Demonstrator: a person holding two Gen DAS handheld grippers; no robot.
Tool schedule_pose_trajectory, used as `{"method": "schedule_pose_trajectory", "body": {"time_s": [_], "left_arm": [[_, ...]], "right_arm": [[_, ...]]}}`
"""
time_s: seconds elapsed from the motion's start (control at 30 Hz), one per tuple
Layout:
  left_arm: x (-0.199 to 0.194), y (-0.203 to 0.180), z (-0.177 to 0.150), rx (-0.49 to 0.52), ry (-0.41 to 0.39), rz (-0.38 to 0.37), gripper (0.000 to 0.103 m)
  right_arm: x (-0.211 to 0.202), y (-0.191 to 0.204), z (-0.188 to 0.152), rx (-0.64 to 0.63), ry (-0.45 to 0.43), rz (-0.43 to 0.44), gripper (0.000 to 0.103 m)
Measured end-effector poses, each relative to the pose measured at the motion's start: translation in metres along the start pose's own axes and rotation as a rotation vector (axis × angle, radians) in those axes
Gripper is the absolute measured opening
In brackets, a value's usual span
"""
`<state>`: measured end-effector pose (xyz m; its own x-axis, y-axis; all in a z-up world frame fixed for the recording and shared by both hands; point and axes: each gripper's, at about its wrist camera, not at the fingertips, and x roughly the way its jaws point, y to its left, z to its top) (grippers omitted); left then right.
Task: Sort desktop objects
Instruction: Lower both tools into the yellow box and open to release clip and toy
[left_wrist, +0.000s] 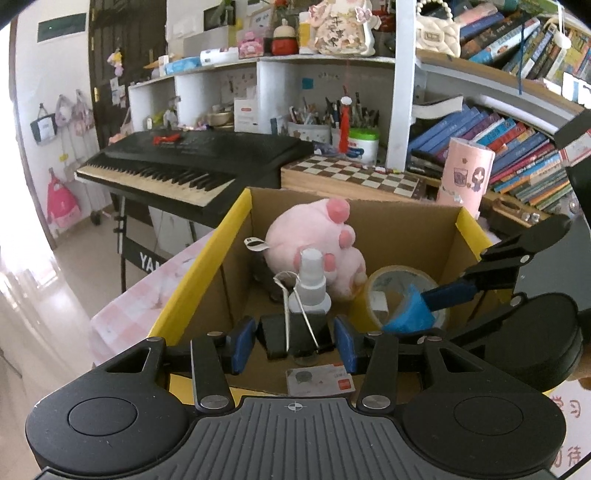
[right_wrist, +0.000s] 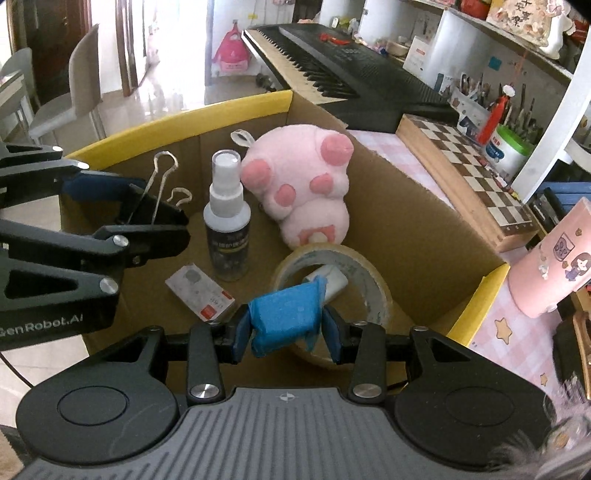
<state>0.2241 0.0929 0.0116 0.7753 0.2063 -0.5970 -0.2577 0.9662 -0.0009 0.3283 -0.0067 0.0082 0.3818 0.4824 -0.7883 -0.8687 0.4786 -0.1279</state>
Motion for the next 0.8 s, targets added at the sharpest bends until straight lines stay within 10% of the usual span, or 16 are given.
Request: {"method": "schedule_pose_trajectory", "body": {"time_s": [0.43, 0.8], "left_arm": [[-0.049, 0.005, 0.001, 0.023, -0.129, -0.057, 0.060], [-0.105, 0.014, -0.012, 0.013, -0.258, -0.133, 0.081]], "right_arm": [[-0.056, 0.009, -0.014, 0.174, -0.147, -0.118, 0.067], [-0.138, 0.049, -0.060, 0.482, -0.396, -0.349, 0.068]]}}
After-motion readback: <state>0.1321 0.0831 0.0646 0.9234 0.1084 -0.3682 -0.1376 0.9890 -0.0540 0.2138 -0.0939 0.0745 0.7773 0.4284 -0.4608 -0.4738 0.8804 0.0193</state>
